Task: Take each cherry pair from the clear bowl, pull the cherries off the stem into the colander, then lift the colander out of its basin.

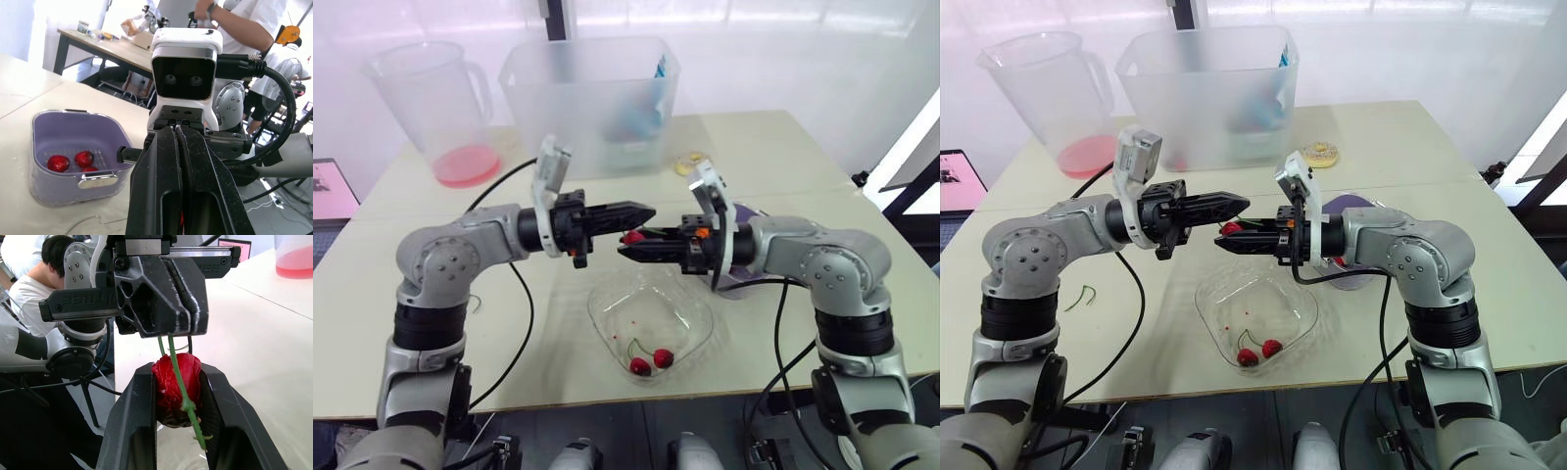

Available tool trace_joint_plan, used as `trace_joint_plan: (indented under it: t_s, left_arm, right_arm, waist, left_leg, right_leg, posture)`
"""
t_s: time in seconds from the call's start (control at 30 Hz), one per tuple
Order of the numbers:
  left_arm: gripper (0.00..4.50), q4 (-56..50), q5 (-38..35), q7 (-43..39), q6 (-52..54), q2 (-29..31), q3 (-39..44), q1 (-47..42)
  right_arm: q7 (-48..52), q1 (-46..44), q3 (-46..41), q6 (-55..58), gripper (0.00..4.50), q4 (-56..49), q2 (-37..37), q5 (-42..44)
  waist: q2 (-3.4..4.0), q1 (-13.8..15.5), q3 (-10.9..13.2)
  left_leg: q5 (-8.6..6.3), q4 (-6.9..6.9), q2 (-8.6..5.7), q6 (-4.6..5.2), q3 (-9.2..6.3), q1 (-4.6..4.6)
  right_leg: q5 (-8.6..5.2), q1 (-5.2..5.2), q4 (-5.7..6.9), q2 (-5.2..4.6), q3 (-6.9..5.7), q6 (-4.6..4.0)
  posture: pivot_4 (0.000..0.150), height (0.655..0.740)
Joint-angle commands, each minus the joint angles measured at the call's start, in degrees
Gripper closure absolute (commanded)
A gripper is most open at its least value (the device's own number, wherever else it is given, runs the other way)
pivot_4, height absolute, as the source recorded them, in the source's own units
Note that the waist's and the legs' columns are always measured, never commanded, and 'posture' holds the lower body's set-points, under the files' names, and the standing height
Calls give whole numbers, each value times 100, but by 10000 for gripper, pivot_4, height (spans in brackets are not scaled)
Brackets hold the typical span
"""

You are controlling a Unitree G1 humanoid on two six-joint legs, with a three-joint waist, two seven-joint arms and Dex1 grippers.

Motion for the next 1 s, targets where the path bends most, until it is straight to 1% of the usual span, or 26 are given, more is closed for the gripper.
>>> trace_joint_plan:
  t_s: [0.03,0.2,0.37,0.47,0.6,0.73,0.8,0.9,1.0]
  left_arm:
    - [45000,-149,-21,-62,-103,54,47,-3]
    - [45000,-89,39,-89,-148,45,47,-36]
    - [45000,-64,-71,0,-102,-52,138,-25]
    - [45000,-62,-101,32,-80,-19,190,-16]
    - [45000,-31,-85,76,-94,6,238,-6]
    - [45000,-76,-124,128,-84,43,295,42]
    - [45000,-112,-134,172,-90,62,341,127]
    - [45000,-179,-116,232,-98,80,373,220]
    - [45000,-263,-115,247,-114,126,428,375]
  right_arm:
    - [14,-109,-39,-107,34254,-106,-79,68]
    - [13,34,188,-106,34254,-75,-190,-93]
    - [-167,360,381,-59,34254,61,-299,-317]
    - [-192,477,180,2,34254,74,-462,-254]
    - [-41,409,-84,24,34254,261,-1038,-317]
    - [301,147,-290,-37,34254,518,-1728,-345]
    - [502,-32,-331,-180,34254,789,-2131,-511]
    - [826,-195,-111,-603,34254,1168,-2654,-987]
    - [935,-447,390,-1207,34254,2046,-3025,-1878]
  waist:
    - [0,-1,0]
    - [0,-1,0]
    - [0,1,0]
    - [0,11,0]
    - [0,7,0]
    - [0,9,0]
    - [0,9,0]
    - [0,10,0]
    - [0,8,0]
  left_leg:
    - [0,0,0,0,0,0]
    - [0,0,0,0,0,0]
    - [0,0,0,0,0,0]
    - [0,0,0,0,0,0]
    - [0,0,-2,0,1,0]
    - [0,-1,-2,0,4,0]
    - [0,-2,-1,0,5,0]
    - [-1,-4,-1,1,7,0]
    - [-1,-4,-1,1,10,0]
  right_leg:
    - [0,0,0,0,0,0]
    - [0,0,0,0,0,0]
    - [0,0,0,0,0,0]
    - [0,0,0,0,0,0]
    - [0,0,-1,-1,0,0]
    - [0,1,-3,-1,0,0]
    - [0,1,-3,0,0,0]
    - [0,0,-4,0,0,0]
    - [0,0,-5,0,0,0]
  posture:
    - [1500,7400]
    - [1500,7400]
    - [1500,7400]
    - [1500,7400]
    - [1500,7400]
    - [1500,7400]
    - [1500,7400]
    - [1500,7400]
    - [1500,7400]
